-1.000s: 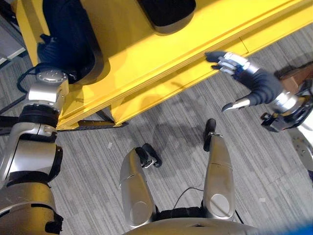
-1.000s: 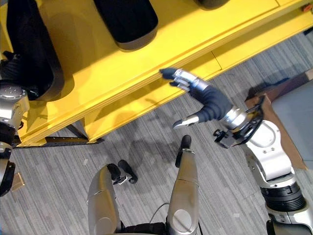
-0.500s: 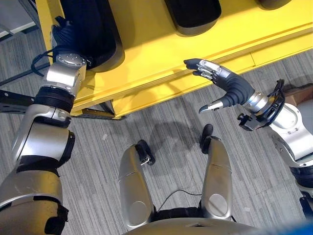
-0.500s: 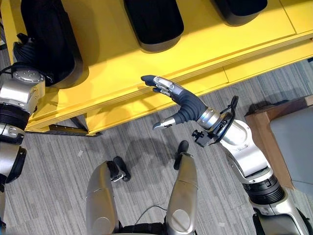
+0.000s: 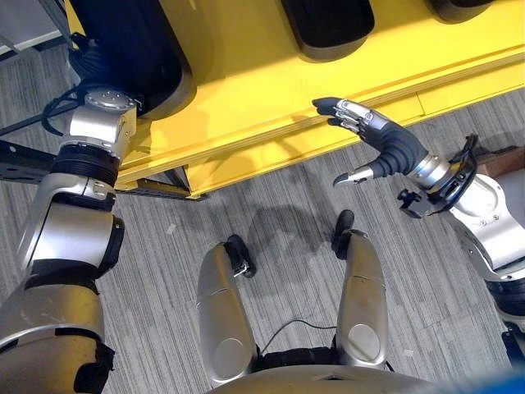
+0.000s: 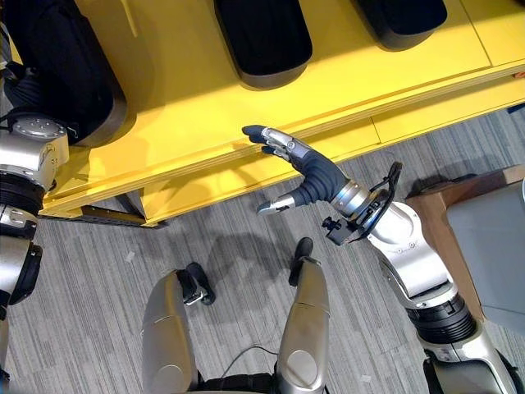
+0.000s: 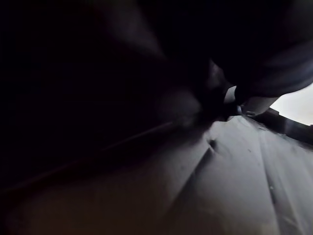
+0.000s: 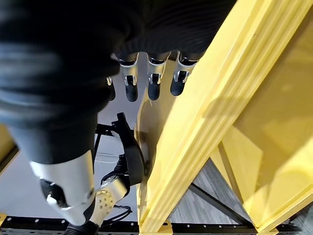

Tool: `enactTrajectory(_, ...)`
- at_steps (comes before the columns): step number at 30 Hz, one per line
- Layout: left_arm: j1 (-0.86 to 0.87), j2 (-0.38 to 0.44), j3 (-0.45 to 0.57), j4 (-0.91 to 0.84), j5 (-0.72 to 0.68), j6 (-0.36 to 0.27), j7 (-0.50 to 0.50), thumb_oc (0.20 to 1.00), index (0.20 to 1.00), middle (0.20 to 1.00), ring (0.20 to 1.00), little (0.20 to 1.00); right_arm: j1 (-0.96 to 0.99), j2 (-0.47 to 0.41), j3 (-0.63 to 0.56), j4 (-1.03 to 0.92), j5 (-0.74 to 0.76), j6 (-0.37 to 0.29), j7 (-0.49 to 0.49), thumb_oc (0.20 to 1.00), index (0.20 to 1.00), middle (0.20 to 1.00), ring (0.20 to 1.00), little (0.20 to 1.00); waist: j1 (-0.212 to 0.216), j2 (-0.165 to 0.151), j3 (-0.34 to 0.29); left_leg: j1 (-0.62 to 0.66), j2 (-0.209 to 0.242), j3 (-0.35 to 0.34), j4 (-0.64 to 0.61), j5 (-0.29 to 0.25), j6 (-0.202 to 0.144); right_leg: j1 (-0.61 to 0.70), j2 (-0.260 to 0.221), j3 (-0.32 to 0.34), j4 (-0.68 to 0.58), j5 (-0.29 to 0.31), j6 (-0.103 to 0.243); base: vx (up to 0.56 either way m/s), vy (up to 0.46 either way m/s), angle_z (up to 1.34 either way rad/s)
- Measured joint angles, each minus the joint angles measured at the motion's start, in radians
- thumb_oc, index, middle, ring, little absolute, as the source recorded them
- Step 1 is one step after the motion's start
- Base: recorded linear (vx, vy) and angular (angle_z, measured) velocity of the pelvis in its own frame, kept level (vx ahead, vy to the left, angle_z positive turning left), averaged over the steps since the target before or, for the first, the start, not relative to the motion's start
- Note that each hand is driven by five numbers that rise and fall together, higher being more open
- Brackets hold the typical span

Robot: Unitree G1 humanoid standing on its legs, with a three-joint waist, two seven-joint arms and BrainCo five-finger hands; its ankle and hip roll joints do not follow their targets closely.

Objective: Move parts from the plastic box to the shelf.

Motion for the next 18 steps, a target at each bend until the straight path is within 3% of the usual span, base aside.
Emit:
enactTrajectory(11,0.003,-0.001,-0.015,0.0,0.086,0.003,-0.045,0.2,0.2,0.2,0.2,0.2,0.0,0.0,0.0,0.0,-0.001,0.0,-0.003,1.0,1.0,1.0,1.0,1.0,-0.013,0.0,0.0,0.004,0.0,0.013,0.012,-0.007,0.01,0.002,-0.001,0.012,-0.008,0.014,0.006,0.0,0.0,-0.01)
enactTrajectory(12,0.003,-0.002,-0.023,0.0,0.093,0.004,-0.046,0.31,0.31,0.31,0.31,0.31,0.0,0.0,0.0,0.0,-0.001,0.0,-0.003,1.0,1.0,1.0,1.0,1.0,-0.014,0.0,0.0,0.005,0.0,0.015,0.013,-0.008,0.011,0.001,-0.001,0.014,-0.008,0.014,0.007,0.0,0.0,-0.04)
enactTrajectory(13,0.003,-0.003,-0.027,0.0,0.096,0.005,-0.05,0.592,0.592,0.592,0.592,0.592,0.0,0.0,0.0,0.0,-0.001,0.0,-0.003,1.0,1.0,1.0,1.0,1.0,-0.014,0.0,0.0,0.006,0.0,0.016,0.013,-0.008,0.011,0.001,-0.002,0.016,-0.008,0.015,0.008,0.0,0.001,-0.03)
enactTrajectory(14,0.003,-0.003,-0.028,0.0,0.096,0.005,-0.051,0.765,0.765,0.765,0.765,0.765,0.0,0.0,0.0,0.0,-0.001,0.0,-0.003,1.0,1.0,1.0,1.0,1.0,-0.014,0.0,0.0,0.007,0.0,0.018,0.013,-0.008,0.011,0.001,-0.002,0.018,-0.009,0.015,0.008,0.0,0.0,-0.03)
enactTrajectory(15,0.003,-0.003,-0.03,0.0,0.099,0.006,-0.051,1.0,1.0,1.0,1.0,1.0,0.0,0.0,0.0,0.0,-0.002,0.0,-0.003,1.0,1.0,1.0,1.0,1.0,-0.015,0.0,0.0,0.008,0.0,0.019,0.012,-0.008,0.011,0.0,-0.002,0.019,-0.009,0.015,0.008,0.0,0.0,0.0)
enactTrajectory(18,0.003,-0.002,-0.03,-0.001,0.116,0.014,-0.057,1.0,1.0,1.0,1.0,1.0,0.0,0.0,0.0,0.0,-0.002,0.0,-0.004,1.0,1.0,1.0,1.0,1.0,-0.017,0.0,0.0,0.008,0.0,0.022,0.012,-0.008,0.011,-0.004,-0.002,0.022,-0.01,0.015,0.007,0.0,0.0,0.0)
